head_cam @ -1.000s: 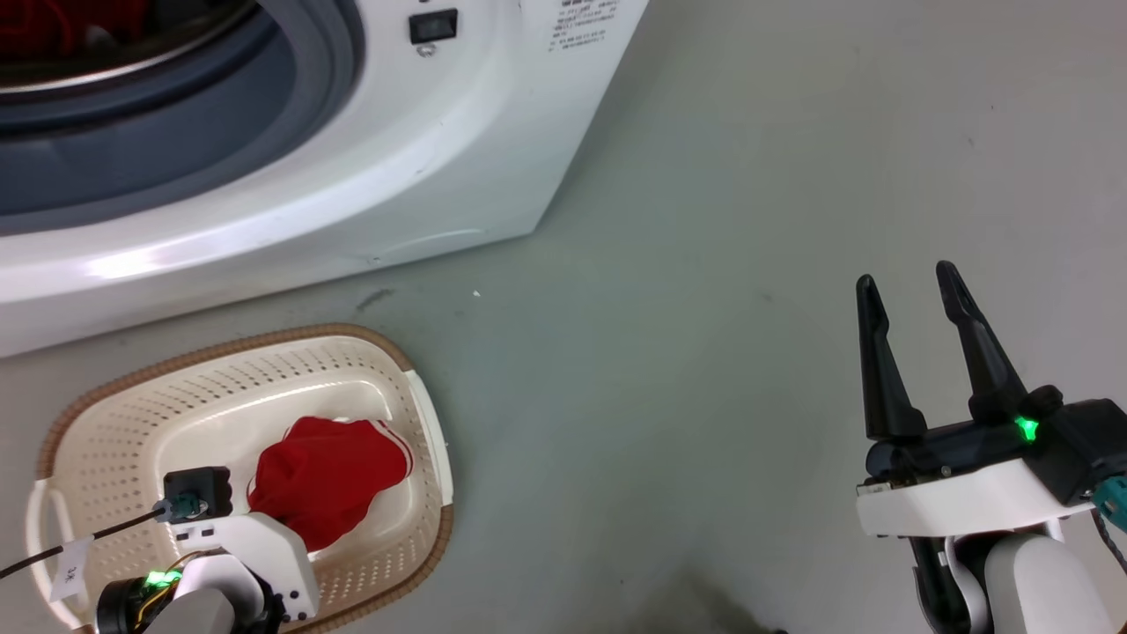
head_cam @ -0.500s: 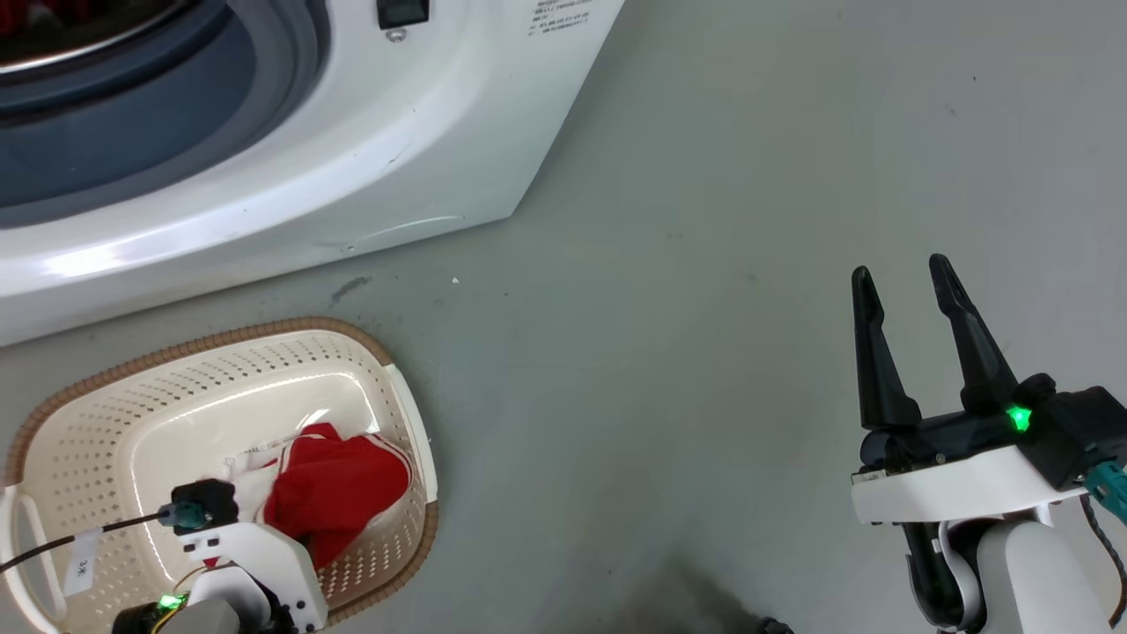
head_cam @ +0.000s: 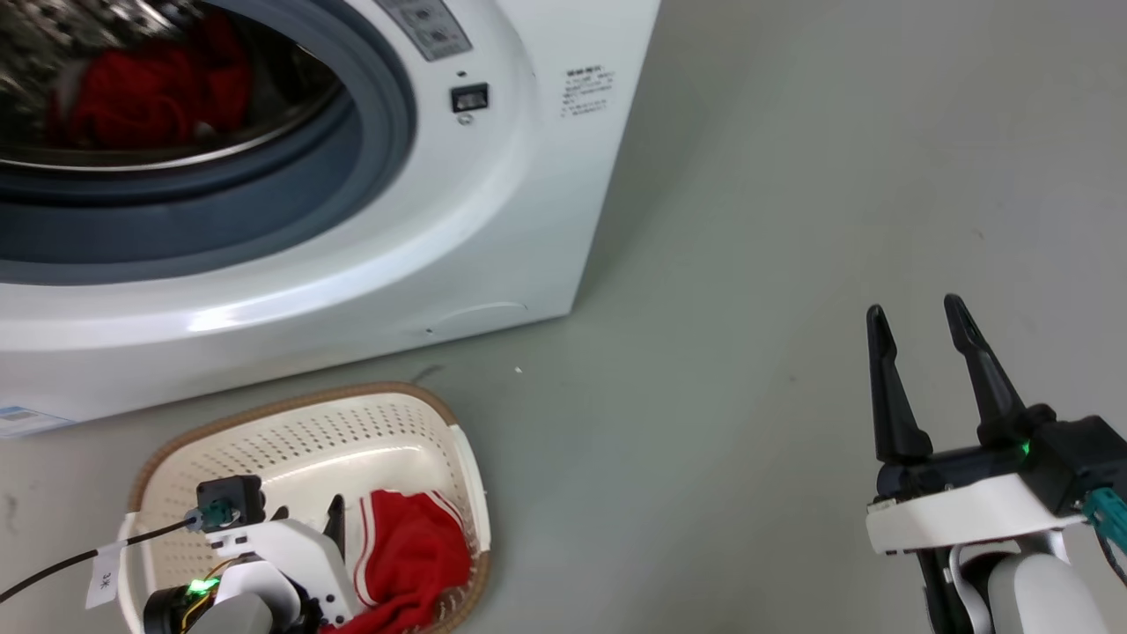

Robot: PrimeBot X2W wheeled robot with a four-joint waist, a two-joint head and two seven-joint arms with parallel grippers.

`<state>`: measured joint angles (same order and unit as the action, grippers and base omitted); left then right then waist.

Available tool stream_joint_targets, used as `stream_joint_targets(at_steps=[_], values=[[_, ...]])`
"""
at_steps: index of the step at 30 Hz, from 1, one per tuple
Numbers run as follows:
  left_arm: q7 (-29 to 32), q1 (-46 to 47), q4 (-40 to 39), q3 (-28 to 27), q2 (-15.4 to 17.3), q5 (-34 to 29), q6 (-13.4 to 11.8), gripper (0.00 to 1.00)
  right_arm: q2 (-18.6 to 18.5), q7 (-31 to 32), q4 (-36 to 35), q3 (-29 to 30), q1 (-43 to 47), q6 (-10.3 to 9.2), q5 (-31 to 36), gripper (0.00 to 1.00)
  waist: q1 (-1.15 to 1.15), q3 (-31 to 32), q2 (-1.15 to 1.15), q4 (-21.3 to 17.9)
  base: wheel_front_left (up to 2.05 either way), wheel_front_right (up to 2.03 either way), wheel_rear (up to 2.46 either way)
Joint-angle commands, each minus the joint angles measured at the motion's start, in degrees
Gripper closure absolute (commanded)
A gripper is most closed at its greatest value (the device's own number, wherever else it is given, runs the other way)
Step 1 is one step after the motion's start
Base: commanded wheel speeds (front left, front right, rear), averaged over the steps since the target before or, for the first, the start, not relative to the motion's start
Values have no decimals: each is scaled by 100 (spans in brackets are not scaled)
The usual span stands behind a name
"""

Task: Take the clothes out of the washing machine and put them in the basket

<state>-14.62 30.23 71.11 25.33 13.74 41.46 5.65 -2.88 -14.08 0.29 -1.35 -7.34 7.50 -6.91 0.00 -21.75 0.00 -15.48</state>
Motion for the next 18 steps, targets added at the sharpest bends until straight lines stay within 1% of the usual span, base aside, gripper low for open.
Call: stream_joint_targets(at_steps=[1,3,9,13,18], values=[[-30,-23,-42,-21,-52,-9,23,0,1,12,-16,17,87,-2,63,0,0,283,0,221,0,0,0],[-56,-63,-204,-70,-53,-43,18,0,0,81,-50,56,166,-2,76,0,0,426,0,308,0,0,0],[-56,-383,-1588,-532,105,-450,-305,0,1,241,-196,170,394,-2,135,0,0,717,0,517,0,0,0],[-58,-629,-2636,-939,165,-884,-512,0,1,288,-296,186,466,-2,116,0,0,757,0,562,0,0,0],[-58,-760,-3707,-1376,242,-1393,-669,0,0,341,-355,163,502,-2,85,0,0,733,0,528,0,0,0]])
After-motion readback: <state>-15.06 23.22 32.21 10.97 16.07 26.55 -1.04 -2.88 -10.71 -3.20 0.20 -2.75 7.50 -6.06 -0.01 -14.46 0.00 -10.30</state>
